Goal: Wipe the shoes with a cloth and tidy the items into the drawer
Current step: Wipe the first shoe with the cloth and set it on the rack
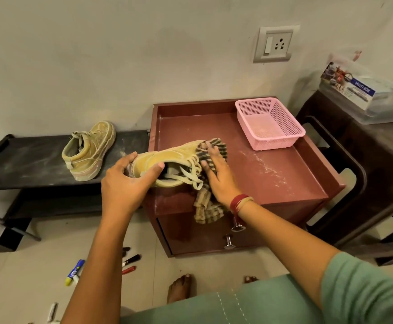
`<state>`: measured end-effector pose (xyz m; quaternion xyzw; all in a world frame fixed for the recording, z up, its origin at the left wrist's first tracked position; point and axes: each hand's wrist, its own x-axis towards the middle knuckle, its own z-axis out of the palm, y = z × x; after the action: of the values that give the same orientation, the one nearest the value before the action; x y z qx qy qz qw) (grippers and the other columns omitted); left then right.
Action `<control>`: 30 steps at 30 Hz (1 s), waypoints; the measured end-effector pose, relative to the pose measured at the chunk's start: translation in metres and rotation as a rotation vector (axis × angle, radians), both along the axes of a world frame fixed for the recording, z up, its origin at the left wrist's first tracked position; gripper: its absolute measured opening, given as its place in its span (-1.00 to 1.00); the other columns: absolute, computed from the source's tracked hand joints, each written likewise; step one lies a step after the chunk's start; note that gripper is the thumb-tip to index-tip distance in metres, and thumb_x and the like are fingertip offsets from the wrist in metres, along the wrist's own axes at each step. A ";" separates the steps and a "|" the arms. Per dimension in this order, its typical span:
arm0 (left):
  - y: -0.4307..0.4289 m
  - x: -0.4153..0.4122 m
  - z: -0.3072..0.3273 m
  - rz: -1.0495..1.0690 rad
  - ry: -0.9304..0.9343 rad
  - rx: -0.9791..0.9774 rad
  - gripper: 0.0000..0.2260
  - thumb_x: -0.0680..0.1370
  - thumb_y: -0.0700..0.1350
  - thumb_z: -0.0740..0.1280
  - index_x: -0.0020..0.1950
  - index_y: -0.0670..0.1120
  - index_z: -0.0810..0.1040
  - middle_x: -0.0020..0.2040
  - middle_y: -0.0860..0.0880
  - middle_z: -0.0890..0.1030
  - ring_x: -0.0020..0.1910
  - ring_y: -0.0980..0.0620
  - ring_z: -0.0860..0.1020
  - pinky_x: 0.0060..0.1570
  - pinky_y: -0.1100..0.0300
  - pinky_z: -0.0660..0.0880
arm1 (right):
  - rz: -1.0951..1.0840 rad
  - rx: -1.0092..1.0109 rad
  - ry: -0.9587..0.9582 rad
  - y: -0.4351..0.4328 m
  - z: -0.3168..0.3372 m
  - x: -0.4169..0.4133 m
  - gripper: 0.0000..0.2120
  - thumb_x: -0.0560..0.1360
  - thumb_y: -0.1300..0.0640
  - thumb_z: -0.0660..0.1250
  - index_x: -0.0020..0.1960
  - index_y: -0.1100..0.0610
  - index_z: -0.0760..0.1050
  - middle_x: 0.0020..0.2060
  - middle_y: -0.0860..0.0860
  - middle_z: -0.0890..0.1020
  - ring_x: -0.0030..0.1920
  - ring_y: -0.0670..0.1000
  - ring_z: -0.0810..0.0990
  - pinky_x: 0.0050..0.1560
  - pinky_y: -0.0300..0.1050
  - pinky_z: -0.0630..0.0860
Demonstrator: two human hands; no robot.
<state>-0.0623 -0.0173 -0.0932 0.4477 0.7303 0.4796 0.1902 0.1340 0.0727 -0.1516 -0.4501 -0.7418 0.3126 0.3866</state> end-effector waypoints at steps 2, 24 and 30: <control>0.001 -0.001 -0.001 0.002 -0.012 0.005 -0.20 0.17 0.42 0.39 0.33 0.07 0.50 0.26 0.03 0.55 0.19 0.06 0.51 0.15 -0.05 0.53 | -0.169 -0.125 -0.041 0.012 0.000 0.011 -0.53 0.62 -0.01 0.07 0.49 -0.02 0.04 0.50 -0.02 0.13 0.51 0.01 0.02 0.48 0.05 0.03; -0.014 0.027 0.015 -0.073 0.013 0.153 -0.02 0.08 0.39 0.46 0.46 0.20 0.24 0.40 0.11 0.31 0.35 0.13 0.31 0.17 0.28 0.34 | -0.443 -0.275 0.787 0.004 0.075 0.053 -0.70 0.58 -0.02 0.18 0.22 0.10 0.49 0.09 0.06 0.61 0.12 0.05 0.58 0.21 0.13 0.49; -0.006 0.056 0.054 -0.083 0.210 0.315 0.09 0.09 0.34 0.50 0.52 0.11 0.11 0.43 0.03 0.29 0.41 0.03 0.28 0.36 -0.03 0.33 | -0.239 -0.119 0.705 -0.023 0.110 0.059 -0.86 0.60 0.02 0.16 0.02 -0.07 0.50 0.03 -0.02 0.62 0.13 0.01 0.57 0.23 0.05 0.47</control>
<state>-0.0064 -0.0235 -0.0388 0.5493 0.6428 0.5306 0.0601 0.1926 0.0501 -0.0418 -0.4198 -0.4861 0.4436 0.6251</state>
